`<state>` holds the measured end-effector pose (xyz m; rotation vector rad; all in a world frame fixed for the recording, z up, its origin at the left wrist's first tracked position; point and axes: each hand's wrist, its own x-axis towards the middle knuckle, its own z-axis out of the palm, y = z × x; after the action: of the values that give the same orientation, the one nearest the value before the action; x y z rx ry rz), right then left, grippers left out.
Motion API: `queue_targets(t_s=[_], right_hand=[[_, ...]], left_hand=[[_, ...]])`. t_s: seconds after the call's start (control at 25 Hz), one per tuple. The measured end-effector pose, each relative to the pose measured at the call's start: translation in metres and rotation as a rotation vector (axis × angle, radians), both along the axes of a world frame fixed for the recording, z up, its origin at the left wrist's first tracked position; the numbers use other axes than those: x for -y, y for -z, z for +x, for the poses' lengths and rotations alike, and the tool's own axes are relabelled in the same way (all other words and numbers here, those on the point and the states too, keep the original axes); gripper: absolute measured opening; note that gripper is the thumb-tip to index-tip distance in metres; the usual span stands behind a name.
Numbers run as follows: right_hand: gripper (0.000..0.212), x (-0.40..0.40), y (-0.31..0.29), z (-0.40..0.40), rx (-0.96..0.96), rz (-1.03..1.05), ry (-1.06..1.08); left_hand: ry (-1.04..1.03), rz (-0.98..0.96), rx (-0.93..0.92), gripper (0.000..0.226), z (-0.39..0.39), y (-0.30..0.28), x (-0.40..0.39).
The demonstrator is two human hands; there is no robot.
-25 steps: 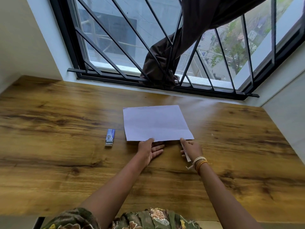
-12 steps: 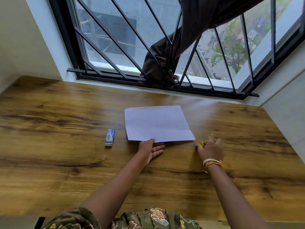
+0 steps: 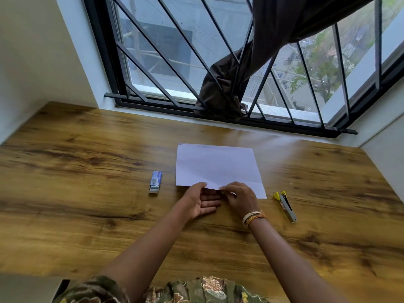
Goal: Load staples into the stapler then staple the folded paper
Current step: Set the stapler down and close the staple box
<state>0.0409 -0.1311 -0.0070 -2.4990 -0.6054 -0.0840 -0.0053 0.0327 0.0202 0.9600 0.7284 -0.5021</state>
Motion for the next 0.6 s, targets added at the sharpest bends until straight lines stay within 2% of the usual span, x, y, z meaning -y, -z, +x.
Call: queue_targets(t_s=[0.12, 0.2, 0.24, 0.32, 0.36, 0.4, 0.48, 0.6], right_hand=[[0.012, 0.000, -0.001, 0.004, -0.073, 0.021, 0.021], [0.011, -0.002, -0.001, 0.008, -0.129, 0.000, 0.031], [0.012, -0.004, -0.002, 0.010, -0.161, -0.019, 0.032], [0.014, -0.007, -0.007, 0.013, -0.230, -0.063, 0.038], [0.015, -0.009, -0.010, 0.015, -0.274, -0.088, 0.042], [0.016, -0.009, -0.012, 0.018, -0.329, -0.107, 0.045], [0.016, -0.009, -0.014, 0.024, -0.439, -0.124, 0.042], [0.013, -0.006, -0.016, 0.032, -0.528, -0.113, 0.026]], left_hand=[[0.095, 0.220, 0.073, 0.047, -0.014, -0.011, -0.007], [0.052, 0.416, 0.261, 0.041, -0.020, -0.018, -0.003], [0.031, 0.608, 0.387, 0.036, -0.019, -0.019, -0.001], [0.081, 1.116, 0.609, 0.020, -0.011, -0.015, 0.000], [0.162, 1.312, 0.670, 0.014, -0.006, -0.014, 0.000], [0.273, 1.423, 0.673, 0.014, -0.002, -0.008, -0.001], [0.462, 1.468, 0.589, 0.019, 0.005, 0.004, -0.003], [0.578, 1.441, 0.508, 0.022, 0.014, 0.011, -0.003]])
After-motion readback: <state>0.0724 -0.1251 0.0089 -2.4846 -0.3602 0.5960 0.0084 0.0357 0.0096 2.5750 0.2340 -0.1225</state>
